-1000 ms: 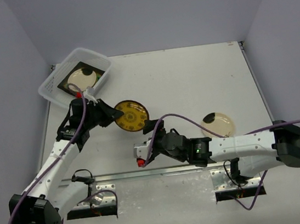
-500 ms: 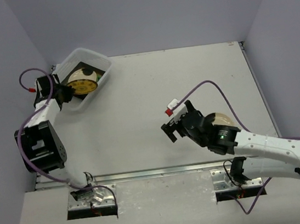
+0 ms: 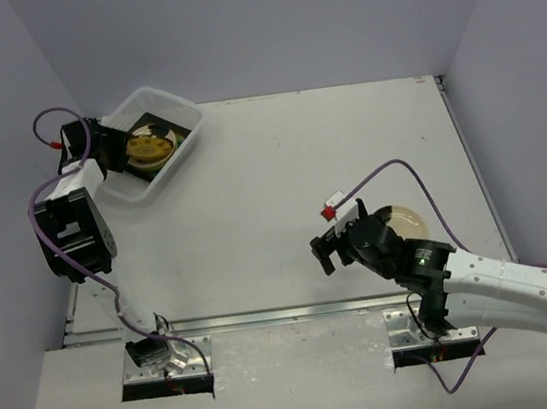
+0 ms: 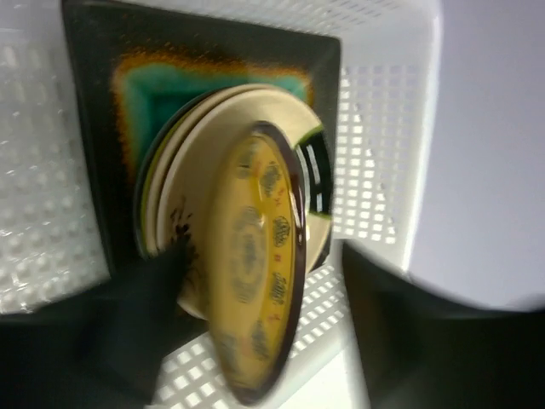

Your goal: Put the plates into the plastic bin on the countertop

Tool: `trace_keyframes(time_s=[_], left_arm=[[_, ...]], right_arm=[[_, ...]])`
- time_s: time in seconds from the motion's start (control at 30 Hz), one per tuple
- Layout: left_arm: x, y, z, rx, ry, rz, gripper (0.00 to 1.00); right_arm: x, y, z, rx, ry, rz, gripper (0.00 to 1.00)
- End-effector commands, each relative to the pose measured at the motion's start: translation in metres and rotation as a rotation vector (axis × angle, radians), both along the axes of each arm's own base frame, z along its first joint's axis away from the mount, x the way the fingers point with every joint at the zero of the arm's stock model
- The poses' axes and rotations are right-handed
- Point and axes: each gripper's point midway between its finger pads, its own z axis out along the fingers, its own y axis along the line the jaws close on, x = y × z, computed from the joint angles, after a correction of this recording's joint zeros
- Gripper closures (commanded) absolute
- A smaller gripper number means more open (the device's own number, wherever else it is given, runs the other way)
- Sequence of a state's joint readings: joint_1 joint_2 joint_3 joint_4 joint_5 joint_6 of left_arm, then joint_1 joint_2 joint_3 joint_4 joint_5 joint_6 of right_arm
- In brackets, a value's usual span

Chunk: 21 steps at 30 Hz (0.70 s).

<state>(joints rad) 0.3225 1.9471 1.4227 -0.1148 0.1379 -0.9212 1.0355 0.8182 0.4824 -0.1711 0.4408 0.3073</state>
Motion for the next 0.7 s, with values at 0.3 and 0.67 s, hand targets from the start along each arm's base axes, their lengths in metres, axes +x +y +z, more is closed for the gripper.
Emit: trace_keyframes(time_s=[0.3, 0.67], left_arm=[[0.01, 0.006, 0.014, 0.063, 0.135, -0.073, 0.0], [0.007, -0.023, -0.007, 0.013, 0.207, -0.234, 0.0]], right_arm=[[0.014, -0.004, -0.024, -0.054, 0.241, -0.147, 0.01], [0.034, 0.02, -0.031, 0.039, 0.417, -0.164, 0.01]])
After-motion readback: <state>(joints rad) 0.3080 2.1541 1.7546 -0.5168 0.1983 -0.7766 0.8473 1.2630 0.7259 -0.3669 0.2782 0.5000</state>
